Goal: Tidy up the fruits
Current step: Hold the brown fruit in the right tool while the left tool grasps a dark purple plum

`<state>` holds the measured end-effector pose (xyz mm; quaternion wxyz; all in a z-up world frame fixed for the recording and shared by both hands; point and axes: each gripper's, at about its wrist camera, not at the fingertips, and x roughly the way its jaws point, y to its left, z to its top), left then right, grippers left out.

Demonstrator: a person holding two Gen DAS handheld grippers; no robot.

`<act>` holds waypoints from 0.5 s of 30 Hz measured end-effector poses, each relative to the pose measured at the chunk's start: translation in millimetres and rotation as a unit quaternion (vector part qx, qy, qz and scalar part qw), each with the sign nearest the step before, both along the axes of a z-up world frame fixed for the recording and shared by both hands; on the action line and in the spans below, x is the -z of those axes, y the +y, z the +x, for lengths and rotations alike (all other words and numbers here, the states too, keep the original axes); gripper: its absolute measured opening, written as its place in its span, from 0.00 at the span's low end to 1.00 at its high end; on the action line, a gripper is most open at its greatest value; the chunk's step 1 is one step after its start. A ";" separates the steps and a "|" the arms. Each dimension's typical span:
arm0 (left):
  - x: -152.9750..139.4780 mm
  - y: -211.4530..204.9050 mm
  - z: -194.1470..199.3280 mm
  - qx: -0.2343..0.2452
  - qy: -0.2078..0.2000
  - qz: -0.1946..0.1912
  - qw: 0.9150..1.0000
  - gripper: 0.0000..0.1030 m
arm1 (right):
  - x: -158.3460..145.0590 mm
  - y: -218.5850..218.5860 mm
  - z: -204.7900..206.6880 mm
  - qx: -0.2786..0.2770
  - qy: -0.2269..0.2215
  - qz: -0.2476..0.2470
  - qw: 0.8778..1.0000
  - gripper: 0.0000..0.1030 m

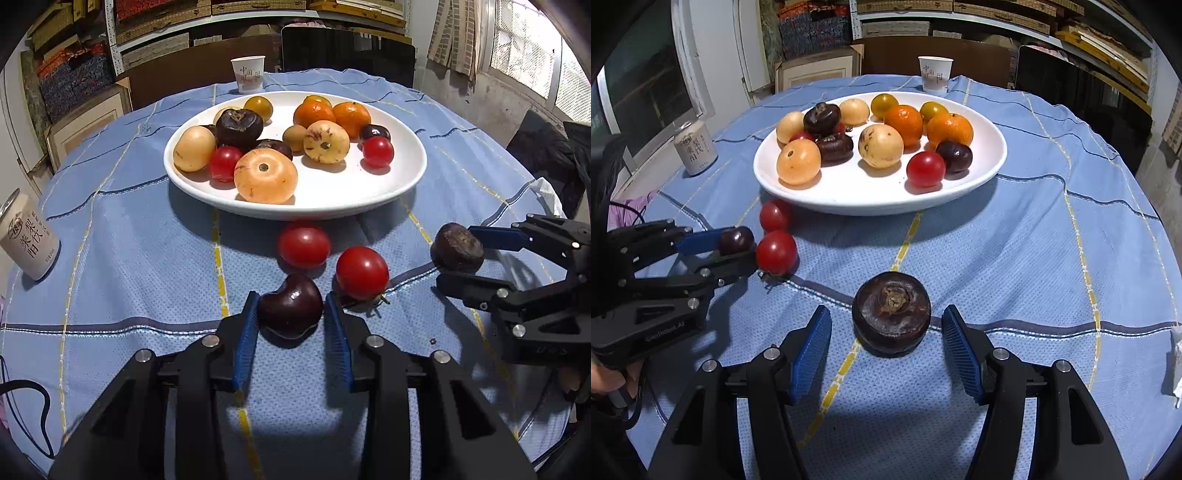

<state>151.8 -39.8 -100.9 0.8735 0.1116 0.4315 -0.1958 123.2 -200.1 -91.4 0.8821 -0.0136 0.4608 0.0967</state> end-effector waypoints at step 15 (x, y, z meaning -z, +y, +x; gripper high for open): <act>-1.1 1.2 1.0 -0.007 0.000 -0.011 1.000 0.35 | 0.2 3.4 2.5 0.006 -0.007 -0.022 1.000 0.40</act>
